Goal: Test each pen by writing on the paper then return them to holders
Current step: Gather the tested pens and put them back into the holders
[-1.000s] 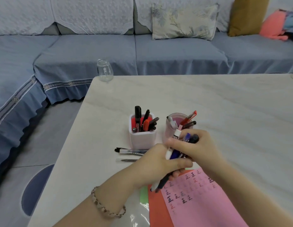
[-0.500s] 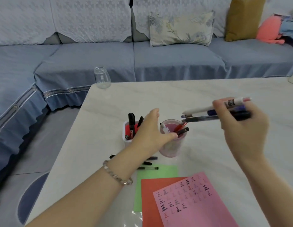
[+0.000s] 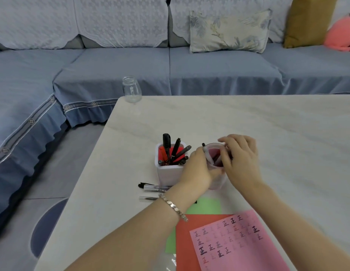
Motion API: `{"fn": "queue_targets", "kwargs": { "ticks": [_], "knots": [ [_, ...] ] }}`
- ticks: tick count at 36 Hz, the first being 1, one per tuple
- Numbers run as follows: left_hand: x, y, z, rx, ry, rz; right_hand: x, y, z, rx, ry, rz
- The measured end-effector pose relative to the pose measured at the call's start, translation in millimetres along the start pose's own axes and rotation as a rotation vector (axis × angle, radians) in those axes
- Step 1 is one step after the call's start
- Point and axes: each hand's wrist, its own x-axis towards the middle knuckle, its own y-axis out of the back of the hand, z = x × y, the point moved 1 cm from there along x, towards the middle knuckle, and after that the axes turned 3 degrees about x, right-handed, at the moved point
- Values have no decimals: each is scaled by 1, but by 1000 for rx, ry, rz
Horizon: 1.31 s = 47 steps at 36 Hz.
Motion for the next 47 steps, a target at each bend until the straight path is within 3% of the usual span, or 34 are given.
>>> {"fn": "queue_targets", "kwargs": {
  "ticks": [6, 9, 12, 16, 19, 21, 25, 35, 40, 43, 47],
  "knots": [
    [-10, -3, -9, 2, -54, -5, -14, 14, -6, -19, 22, -73],
    [-36, 6, -17, 2, -174, 23, -30, 33, -15, 89, 160, 54],
    [-63, 22, -41, 93, -373, 178, -50, 40, -28, 167, 279, 72],
    [-73, 43, -89, 397, -394, 276, -70, 21, -42, 182, 325, -197],
    [-70, 60, -110, 472, -177, 252, -77, -7, -50, 86, 327, -402],
    [-66, 68, -123, 519, -50, 144, -78, -27, -54, 13, 308, -512],
    [-55, 77, -137, 646, -47, -41, -76, -58, -61, -152, 289, -742],
    [-63, 74, -168, 560, -292, 66, -86, -92, -58, -450, 344, -546],
    [-65, 74, -160, 726, -366, 81, -82, -101, -58, -478, 486, -533],
    [-67, 77, -149, 586, -284, -10, -75, -94, -62, -456, 492, -583],
    [-74, 87, -130, 4, -132, -12, -64, -65, -66, -224, 363, -840]
  ]
}}
